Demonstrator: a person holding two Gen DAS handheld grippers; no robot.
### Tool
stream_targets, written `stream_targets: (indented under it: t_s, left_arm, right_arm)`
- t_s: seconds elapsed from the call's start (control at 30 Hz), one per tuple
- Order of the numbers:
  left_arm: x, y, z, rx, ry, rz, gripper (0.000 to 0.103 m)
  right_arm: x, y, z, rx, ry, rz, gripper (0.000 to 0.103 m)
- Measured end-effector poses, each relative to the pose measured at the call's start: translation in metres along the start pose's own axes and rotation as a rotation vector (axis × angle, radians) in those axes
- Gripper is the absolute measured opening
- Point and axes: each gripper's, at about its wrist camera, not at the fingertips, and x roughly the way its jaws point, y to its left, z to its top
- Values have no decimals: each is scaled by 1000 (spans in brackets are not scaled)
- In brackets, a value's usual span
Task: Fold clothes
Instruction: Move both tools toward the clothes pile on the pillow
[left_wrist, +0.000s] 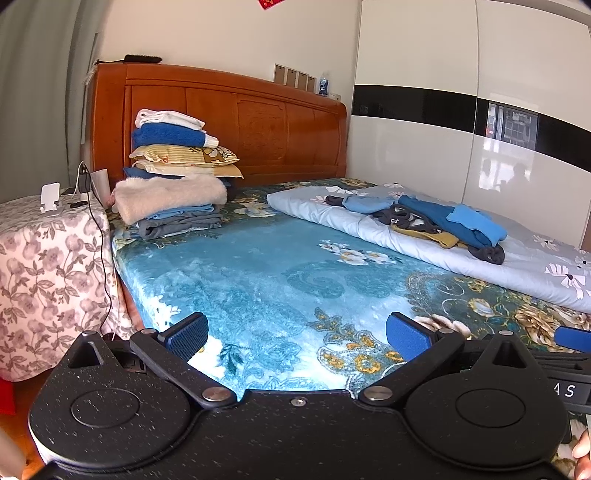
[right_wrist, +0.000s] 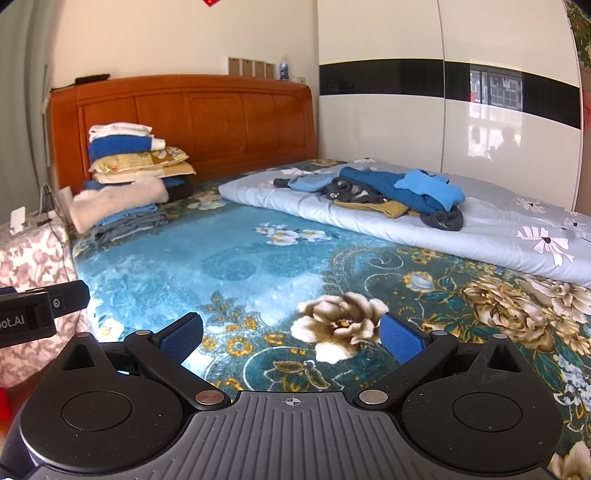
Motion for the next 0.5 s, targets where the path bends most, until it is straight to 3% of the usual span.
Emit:
stream_targets:
  t_s: [0.5]
  left_arm:
    - [19,-6,15,42,16,-18,102]
  right_arm:
    - [6,-8,14,7,-6,-12,103]
